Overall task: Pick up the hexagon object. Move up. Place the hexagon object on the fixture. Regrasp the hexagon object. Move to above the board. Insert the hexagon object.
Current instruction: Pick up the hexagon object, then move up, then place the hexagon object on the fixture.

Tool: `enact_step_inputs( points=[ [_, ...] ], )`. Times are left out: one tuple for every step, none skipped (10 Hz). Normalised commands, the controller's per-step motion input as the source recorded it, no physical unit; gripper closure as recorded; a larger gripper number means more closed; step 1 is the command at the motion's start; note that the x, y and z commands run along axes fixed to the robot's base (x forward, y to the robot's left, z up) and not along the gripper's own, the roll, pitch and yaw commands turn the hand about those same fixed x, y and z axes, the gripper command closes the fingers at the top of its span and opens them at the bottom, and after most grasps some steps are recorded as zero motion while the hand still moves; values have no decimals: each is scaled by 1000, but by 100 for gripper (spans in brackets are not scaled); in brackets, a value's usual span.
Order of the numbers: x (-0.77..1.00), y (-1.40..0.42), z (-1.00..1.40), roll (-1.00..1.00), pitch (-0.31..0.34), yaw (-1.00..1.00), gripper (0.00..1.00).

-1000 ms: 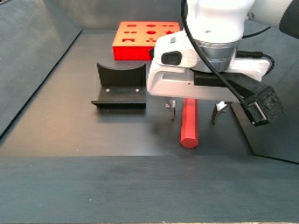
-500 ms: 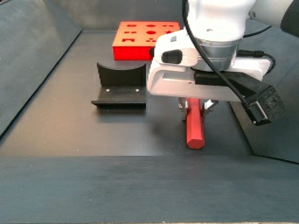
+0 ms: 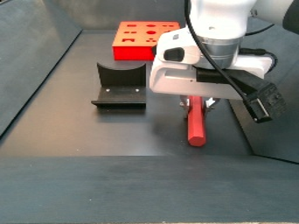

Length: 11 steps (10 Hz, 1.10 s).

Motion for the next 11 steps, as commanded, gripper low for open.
enact_step_inputs(
  points=[
    [0, 0, 0, 0, 0, 0, 100],
    [0, 0, 0, 0, 0, 0, 100],
    [0, 0, 0, 0, 0, 0, 100],
    [0, 0, 833, 0, 0, 0, 100],
    [-22, -74, 807, -28, 34, -23, 100],
    [-48, -68, 748, -22, 57, -24, 100],
    [-31, -31, 607, 8, 89, -25, 100],
    [-12, -12, 493, 29, 115, -25, 100],
    [-7, -2, 339, 63, 137, -23, 100],
    [-7, -3, 268, 80, 140, -19, 100],
    [0, 0, 1000, 0, 0, 0, 100]
  ],
)
